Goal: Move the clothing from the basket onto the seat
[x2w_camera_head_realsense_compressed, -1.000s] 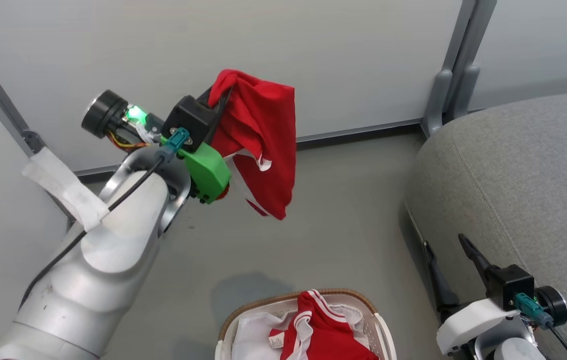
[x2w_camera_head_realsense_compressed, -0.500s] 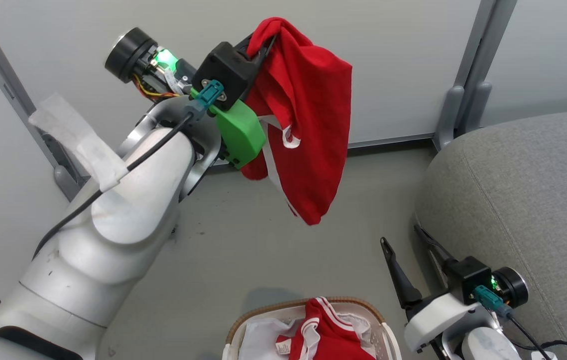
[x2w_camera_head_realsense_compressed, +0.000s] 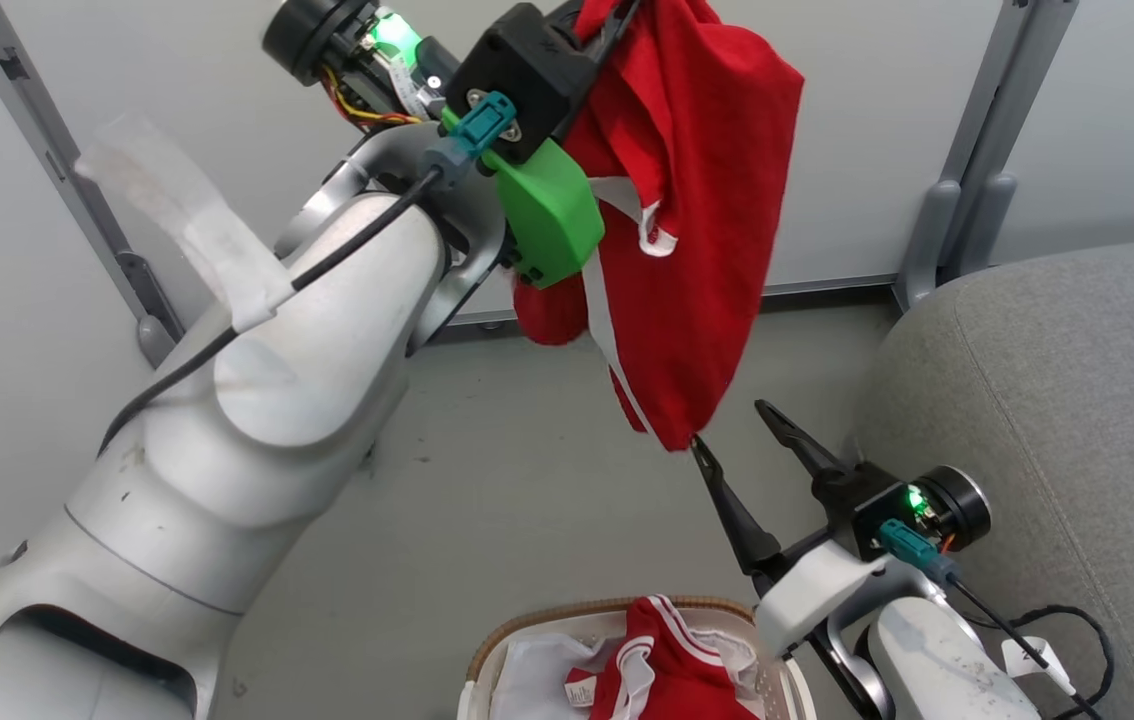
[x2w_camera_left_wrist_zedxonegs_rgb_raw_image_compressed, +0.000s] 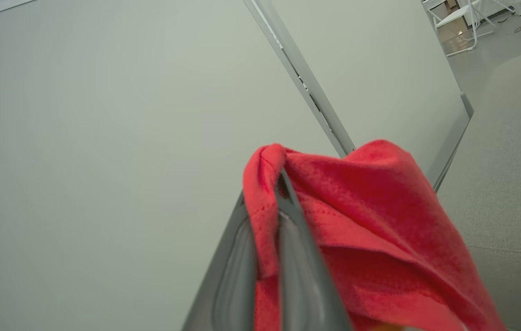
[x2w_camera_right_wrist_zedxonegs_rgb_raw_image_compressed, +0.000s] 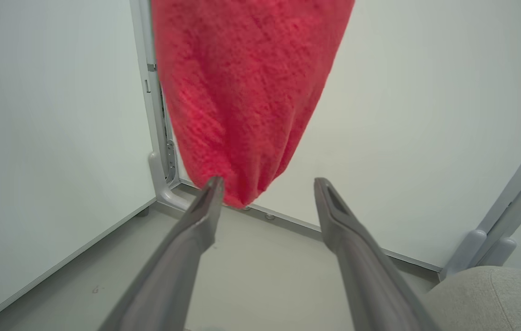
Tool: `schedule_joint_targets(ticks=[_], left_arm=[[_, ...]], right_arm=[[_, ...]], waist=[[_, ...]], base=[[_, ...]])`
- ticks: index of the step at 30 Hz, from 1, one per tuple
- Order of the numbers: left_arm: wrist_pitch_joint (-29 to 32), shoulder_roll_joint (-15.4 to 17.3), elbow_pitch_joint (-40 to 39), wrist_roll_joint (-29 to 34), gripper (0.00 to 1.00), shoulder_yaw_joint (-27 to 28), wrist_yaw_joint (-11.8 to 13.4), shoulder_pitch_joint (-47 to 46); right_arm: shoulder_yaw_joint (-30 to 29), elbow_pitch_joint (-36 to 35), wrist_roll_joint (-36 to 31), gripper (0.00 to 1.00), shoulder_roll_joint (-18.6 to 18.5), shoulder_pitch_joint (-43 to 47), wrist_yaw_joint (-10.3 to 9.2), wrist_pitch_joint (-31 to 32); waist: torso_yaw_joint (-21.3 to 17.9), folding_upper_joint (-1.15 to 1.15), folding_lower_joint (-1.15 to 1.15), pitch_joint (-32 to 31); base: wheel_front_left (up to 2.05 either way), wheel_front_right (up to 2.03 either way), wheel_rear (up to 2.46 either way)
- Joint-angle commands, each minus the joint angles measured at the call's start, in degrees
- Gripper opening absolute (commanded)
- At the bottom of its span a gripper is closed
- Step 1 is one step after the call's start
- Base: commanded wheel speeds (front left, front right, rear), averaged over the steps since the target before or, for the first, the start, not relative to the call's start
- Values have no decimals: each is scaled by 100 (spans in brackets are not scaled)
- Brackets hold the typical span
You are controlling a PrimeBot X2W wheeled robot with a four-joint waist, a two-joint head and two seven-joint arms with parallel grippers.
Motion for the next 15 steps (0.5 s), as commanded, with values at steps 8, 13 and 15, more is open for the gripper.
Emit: schedule_joint_targets(ticks=[8,13,15], left_arm=[[82,-218,-269,-224,0,-268,4,-169],[111,-215,-478,-293,0,-337,4,-137],[114,-189,-536,-317,0,-357,6,-74]], right_arm=[[279,93,179,100,-23,-199,-5,-14],[132,82,115,100,-22,-295,-5,-14],[34,77,40,100,-23,-348,-5,-14]], waist=[[194,0,0,-54],[245,0,0,-79],[254,0,0,-91]], base=[[0,0,0],[0,0,0],[0,0,0]])
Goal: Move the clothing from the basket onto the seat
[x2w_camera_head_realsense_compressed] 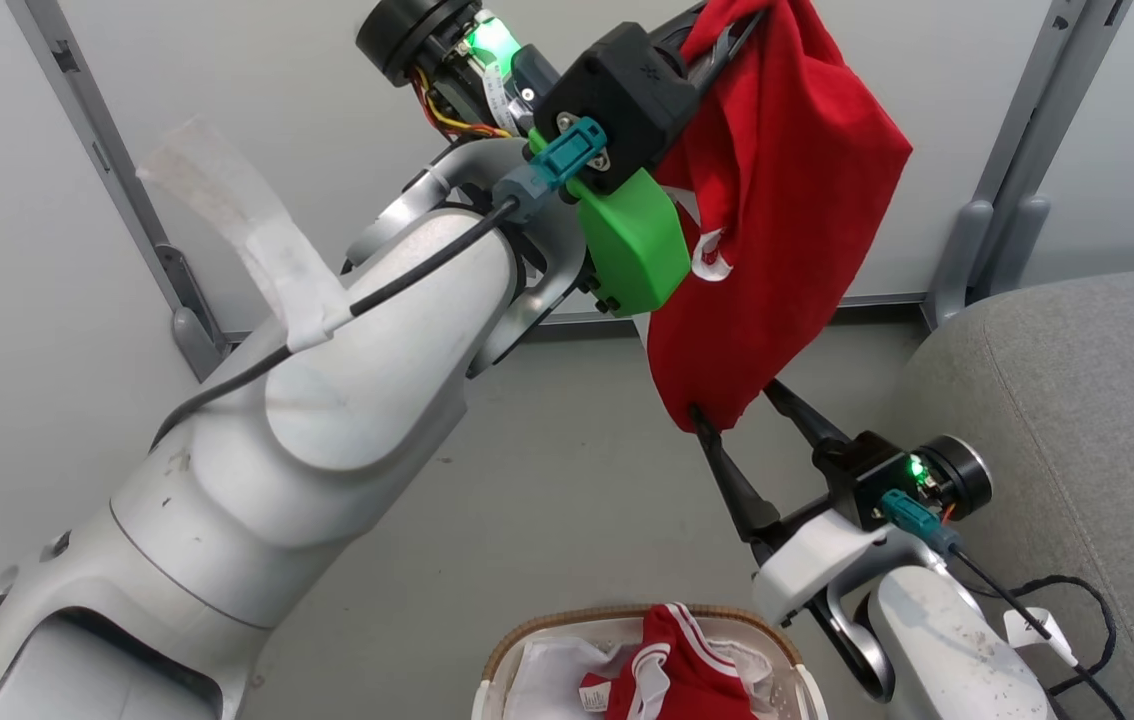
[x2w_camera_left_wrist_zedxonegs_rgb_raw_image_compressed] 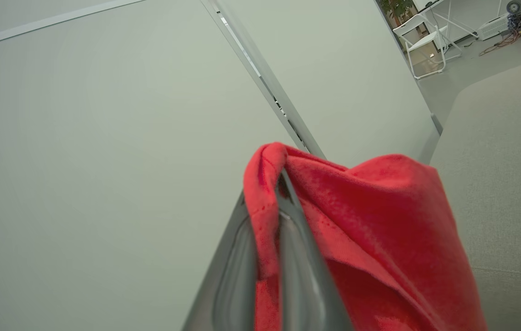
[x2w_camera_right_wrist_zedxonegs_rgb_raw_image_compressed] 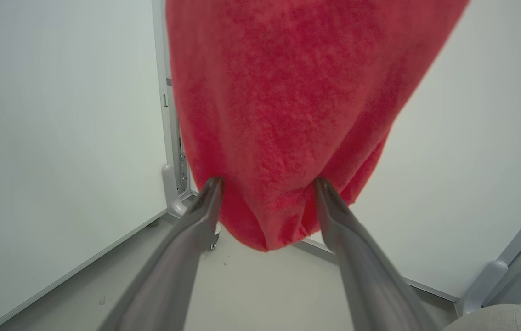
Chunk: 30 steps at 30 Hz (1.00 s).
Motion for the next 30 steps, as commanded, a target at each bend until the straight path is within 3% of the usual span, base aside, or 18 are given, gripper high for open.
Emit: schedule_joint_targets(ticks=[1,11,12,13,14,27,28,29,30], left_arm=[[4,33,-34,-16,0,-8,12,29],[-30,28,-107,-220,0,-6,68,241],[-36,45,-88,-248,0,-2,66,261],[-43,58,-68,-259,0,3,76,281],[-50,83,-35,-260,0,7,85,314],[-471,383,543,-679,0,270,190,947],[-553,401,608,-744,13,323,188,1045],[-622,419,661,-792,36,353,186,1120],[-705,450,721,-864,88,384,181,1227]], right_arm=[[-56,-6,-60,100,-25,-87,-6,-14],[-72,160,-116,99,-22,-491,-6,-14],[-52,195,-103,75,-27,-547,-6,-13],[-20,239,-97,31,-26,-582,-6,-14],[6,276,-88,0,-23,-621,-6,-13],[-43,375,20,0,-25,-611,-6,-13],[-58,370,27,0,-24,-607,-6,-14],[-77,365,28,0,-24,-606,-6,-13],[-118,354,45,0,-26,-604,-6,-14]], waist=[[4,0,0,-8],[30,0,0,-33],[35,0,0,-29],[41,0,0,-27],[47,0,0,-24],[17,0,0,63],[4,0,0,72],[-6,0,0,79],[-17,0,0,90]], base=[[0,0,0],[0,0,0],[0,0,0],[0,0,0],[0,0,0],[0,0,0],[0,0,0],[0,0,0],[0,0,0]])
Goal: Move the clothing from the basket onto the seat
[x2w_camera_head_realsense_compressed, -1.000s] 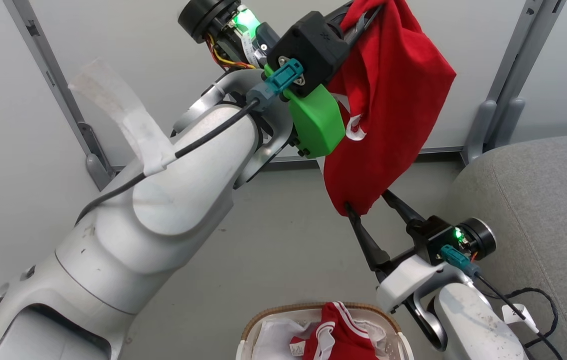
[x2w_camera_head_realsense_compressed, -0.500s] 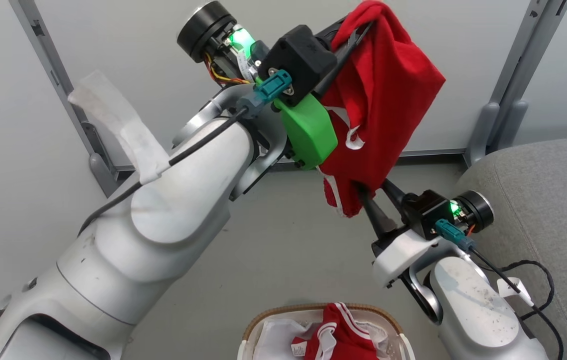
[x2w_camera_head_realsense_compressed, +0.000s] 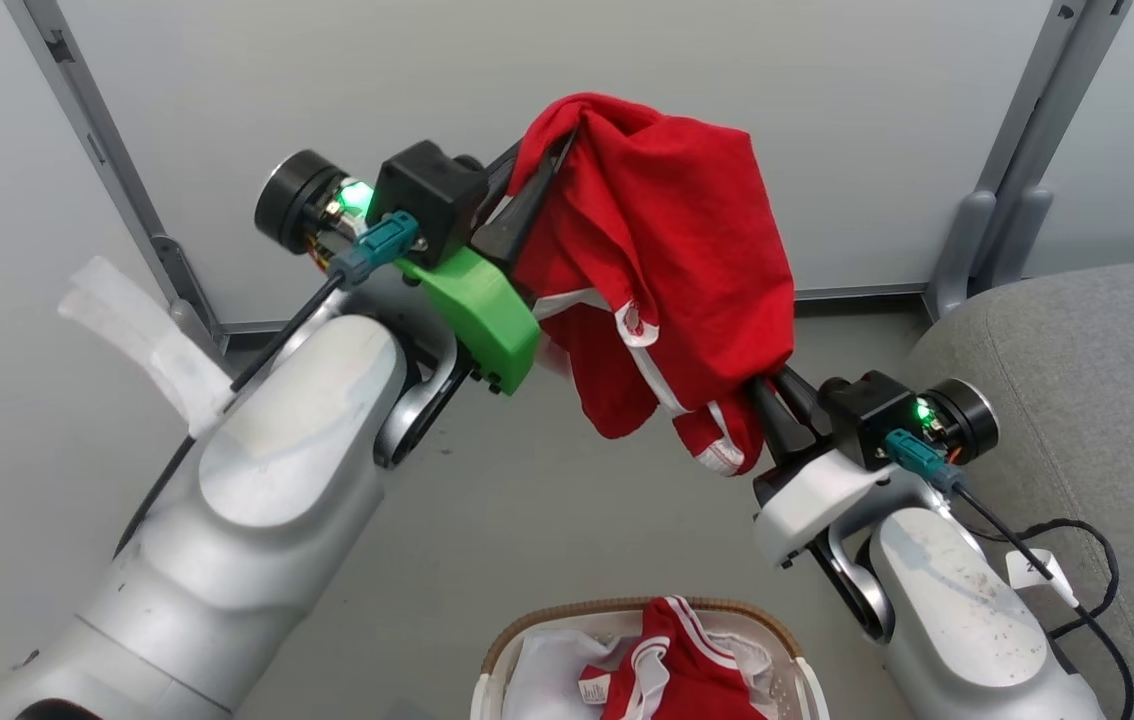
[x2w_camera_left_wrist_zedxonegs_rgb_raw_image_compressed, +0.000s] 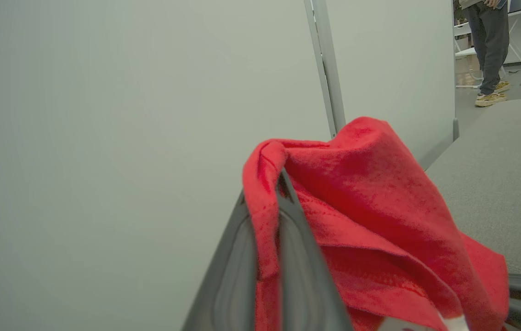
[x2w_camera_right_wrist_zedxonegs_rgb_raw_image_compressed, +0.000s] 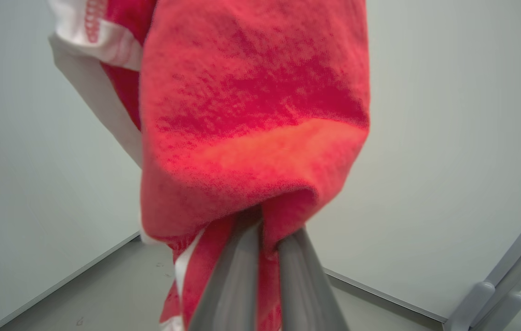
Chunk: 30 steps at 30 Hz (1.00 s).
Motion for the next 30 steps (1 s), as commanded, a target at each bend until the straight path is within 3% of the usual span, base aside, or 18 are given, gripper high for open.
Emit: schedule_joint_targets(ticks=[1,11,30], left_arm=[[-109,56,90,-114,100,47,13,214],[-770,-102,513,-520,100,72,-72,1270],[-865,-388,67,-258,100,682,-147,2738]], right_arm=[[-62,-20,42,0,-27,44,-6,-13],[-488,-141,-41,0,-27,76,-6,-14],[-918,-238,-190,0,-27,210,-6,-14]], waist=[[-22,0,0,22],[-74,0,0,96],[-93,0,0,158]], base=[[0,0,0],[0,0,0],[0,0,0]])
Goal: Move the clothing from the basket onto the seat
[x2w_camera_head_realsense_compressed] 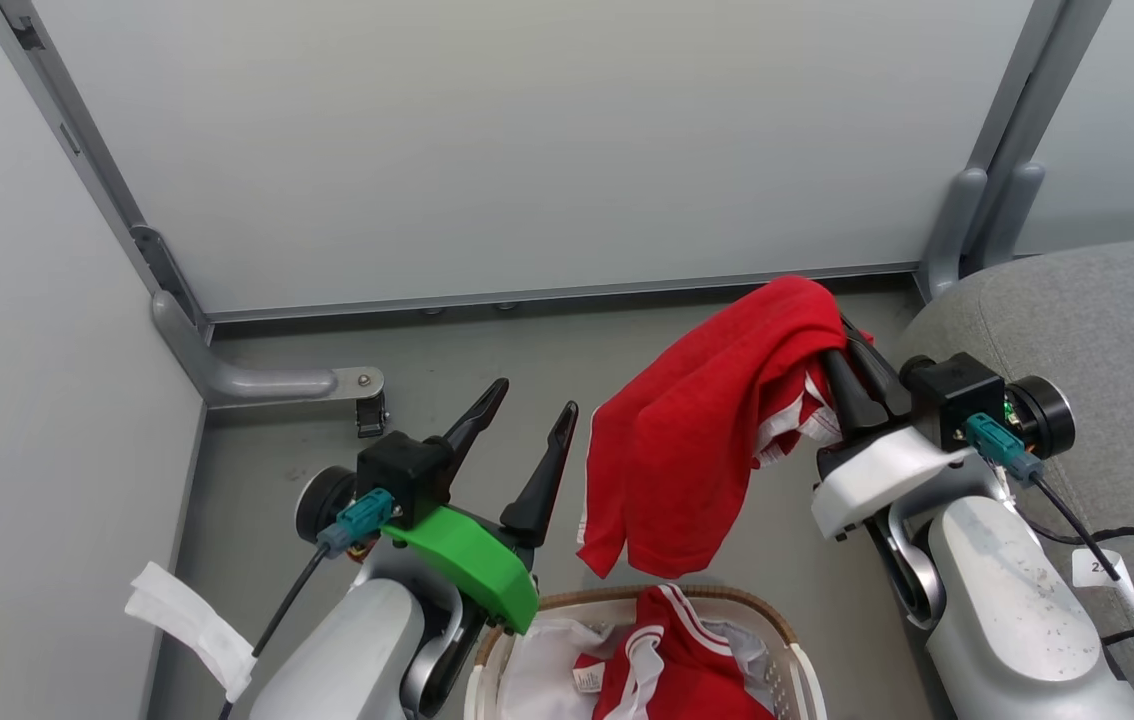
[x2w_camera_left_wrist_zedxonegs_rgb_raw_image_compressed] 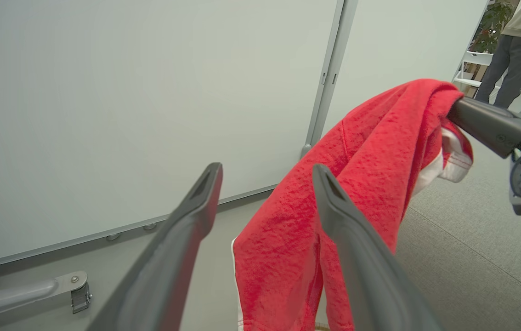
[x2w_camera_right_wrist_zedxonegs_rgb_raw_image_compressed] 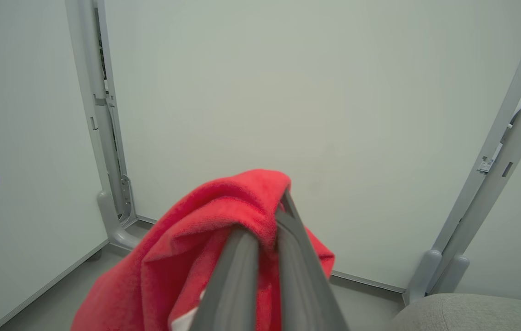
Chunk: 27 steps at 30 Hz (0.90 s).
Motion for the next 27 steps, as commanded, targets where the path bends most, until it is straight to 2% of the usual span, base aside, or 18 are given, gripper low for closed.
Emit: schedule_joint_targets(ticks=[1,8,11,21,27], left_arm=[[-19,-3,-17,81,100,59,-25,141],[-20,-118,-25,287,100,188,-30,340],[-19,-162,-74,372,100,256,-35,413],[-13,-321,-269,667,100,575,-39,746],[-13,-366,-320,848,100,554,-40,797]], right_arm=[[-30,-26,-47,0,-23,71,-6,-14],[-84,-17,-61,0,-24,61,-6,-14],[-101,-9,-82,0,-27,25,-6,-14],[-26,-124,-234,0,-24,-155,-6,-14],[-145,-99,-332,0,-22,-155,-6,-14]], waist=[[12,0,0,0],[-21,0,0,-10],[-165,0,0,3],[-1274,0,0,86],[-2013,0,0,201]], base=[[0,0,0],[0,0,0],[0,0,0],[0,0,0],[0,0,0]])
